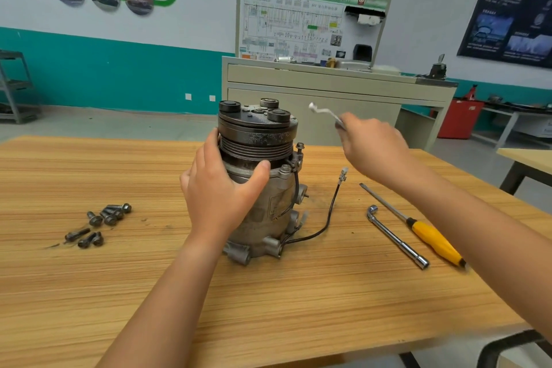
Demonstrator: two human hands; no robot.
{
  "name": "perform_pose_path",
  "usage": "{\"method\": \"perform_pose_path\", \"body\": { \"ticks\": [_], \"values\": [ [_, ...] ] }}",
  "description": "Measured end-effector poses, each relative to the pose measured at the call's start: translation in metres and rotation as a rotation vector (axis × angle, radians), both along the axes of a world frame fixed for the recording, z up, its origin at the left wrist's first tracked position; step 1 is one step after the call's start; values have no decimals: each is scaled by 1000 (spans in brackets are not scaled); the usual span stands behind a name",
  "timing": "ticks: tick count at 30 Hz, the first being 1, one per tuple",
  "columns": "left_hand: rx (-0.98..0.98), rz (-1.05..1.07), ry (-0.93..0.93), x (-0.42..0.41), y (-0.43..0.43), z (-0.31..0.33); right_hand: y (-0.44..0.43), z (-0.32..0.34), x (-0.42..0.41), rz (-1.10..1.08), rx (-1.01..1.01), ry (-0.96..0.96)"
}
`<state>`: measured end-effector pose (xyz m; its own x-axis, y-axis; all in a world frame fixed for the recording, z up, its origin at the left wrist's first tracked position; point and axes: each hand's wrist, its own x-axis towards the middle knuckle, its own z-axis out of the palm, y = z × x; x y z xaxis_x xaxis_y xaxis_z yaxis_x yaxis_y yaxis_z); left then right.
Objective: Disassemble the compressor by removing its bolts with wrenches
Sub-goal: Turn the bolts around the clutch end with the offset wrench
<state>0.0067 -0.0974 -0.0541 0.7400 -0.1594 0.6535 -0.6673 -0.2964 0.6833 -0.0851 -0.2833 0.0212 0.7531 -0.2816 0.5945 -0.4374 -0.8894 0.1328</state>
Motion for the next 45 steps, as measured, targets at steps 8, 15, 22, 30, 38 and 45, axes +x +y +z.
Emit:
{"method": "perform_pose_path", "body": {
  "ticks": [8,15,22,30,38,45],
  "values": [
    [20,-18,12,0,2,0,39,3,-19,-115,-92,311],
    [20,-21,17,1,2,0,59,10,-8,-155,-210,478],
    [27,-25,20,1,2,1,48,19,-7,-53,-344,534],
    [28,-15,14,0,2,1,7,38,14,-92,-527,684],
    [14,0,1,0,1,0,-12,10,70,185,-380,360],
    [12,-15,9,0,1,0,-16,11,21,116,106,-54]
  ]
}}
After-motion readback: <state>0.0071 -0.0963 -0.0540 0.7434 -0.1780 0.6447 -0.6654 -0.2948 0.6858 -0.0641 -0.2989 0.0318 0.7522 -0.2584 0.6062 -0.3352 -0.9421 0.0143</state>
